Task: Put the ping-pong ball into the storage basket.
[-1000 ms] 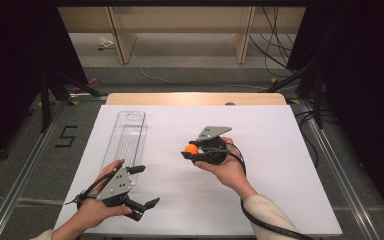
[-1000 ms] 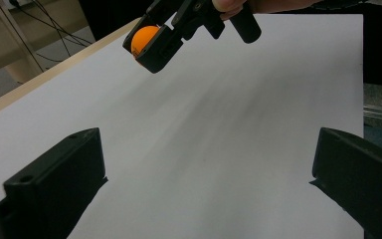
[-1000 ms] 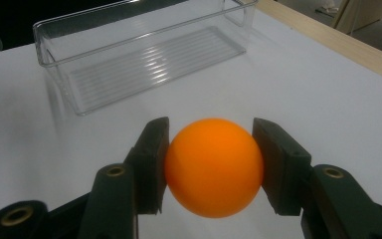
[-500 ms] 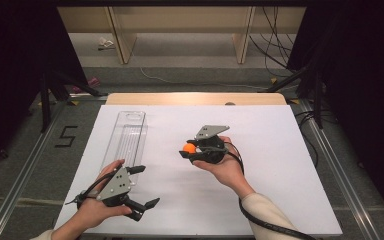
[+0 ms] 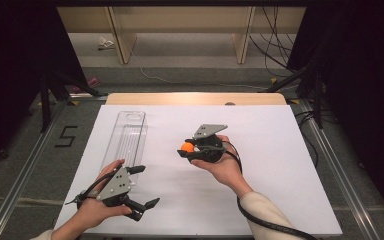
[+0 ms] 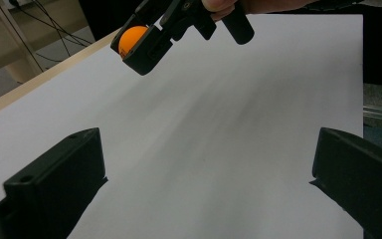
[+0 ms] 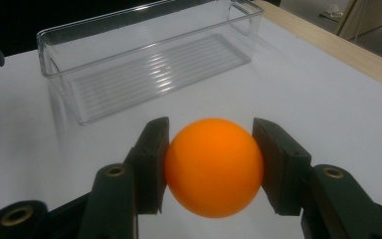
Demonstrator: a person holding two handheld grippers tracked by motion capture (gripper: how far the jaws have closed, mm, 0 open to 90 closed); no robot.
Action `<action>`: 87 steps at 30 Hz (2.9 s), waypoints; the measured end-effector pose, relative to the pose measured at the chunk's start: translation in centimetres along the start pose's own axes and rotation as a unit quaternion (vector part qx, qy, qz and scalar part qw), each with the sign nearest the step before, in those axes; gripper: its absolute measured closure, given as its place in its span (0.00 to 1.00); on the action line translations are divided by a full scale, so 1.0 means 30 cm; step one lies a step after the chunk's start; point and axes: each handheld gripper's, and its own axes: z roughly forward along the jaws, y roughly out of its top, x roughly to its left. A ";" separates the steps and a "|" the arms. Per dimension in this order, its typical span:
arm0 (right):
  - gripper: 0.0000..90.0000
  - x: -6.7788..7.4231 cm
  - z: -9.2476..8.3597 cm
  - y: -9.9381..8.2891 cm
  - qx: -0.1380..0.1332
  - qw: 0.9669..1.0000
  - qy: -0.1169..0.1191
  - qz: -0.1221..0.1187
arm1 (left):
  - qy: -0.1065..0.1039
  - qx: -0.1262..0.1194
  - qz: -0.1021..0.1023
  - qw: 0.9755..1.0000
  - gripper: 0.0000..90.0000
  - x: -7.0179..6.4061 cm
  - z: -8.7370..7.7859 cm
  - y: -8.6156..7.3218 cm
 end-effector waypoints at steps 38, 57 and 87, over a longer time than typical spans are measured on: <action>0.57 -0.002 0.030 0.036 -0.006 1.000 0.006 -0.005 | -0.001 0.001 0.000 1.000 0.00 -0.001 0.000 0.000; 0.57 0.004 0.055 0.057 -0.009 1.000 0.011 -0.007 | -0.001 0.000 0.001 1.000 0.00 -0.002 0.000 0.000; 0.57 0.025 0.106 0.111 -0.019 1.000 0.019 -0.010 | -0.005 0.001 0.003 1.000 0.00 -0.007 -0.003 0.001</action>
